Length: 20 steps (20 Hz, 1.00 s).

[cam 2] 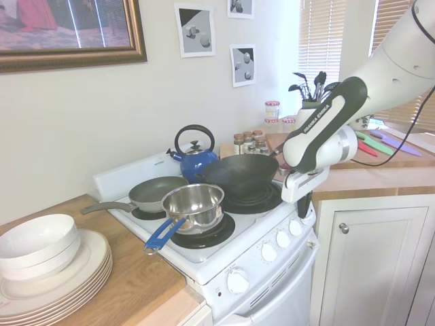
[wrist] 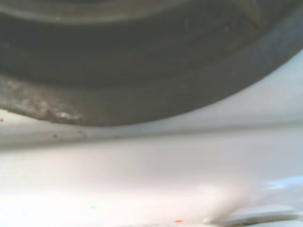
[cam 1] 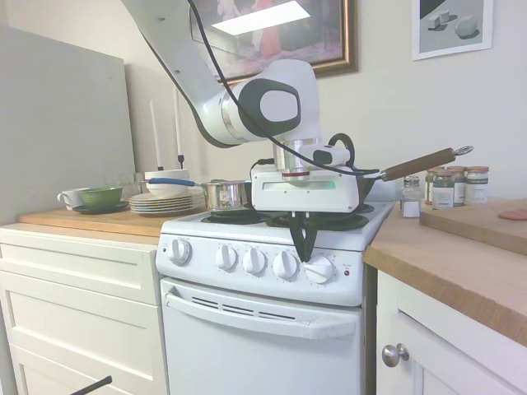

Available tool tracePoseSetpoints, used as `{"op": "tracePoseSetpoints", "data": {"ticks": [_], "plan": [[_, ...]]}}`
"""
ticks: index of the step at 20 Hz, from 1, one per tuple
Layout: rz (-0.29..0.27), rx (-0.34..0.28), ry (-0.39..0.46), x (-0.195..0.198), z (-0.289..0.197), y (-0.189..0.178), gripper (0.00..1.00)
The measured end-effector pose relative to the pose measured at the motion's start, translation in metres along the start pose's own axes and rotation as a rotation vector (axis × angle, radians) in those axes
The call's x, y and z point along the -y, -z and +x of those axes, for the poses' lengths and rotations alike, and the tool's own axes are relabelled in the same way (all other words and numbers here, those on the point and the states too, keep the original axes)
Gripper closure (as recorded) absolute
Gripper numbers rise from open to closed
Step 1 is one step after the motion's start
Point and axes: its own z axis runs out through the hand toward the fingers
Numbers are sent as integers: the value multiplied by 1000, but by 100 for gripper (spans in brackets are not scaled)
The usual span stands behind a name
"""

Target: Turn on the stove on the bottom right

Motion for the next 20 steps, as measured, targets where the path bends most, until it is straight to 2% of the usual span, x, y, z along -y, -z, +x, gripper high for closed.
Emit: {"op": "tracePoseSetpoints", "data": {"ticks": [20], "plan": [[27,36,-14,-4,3,-14,100]]}}
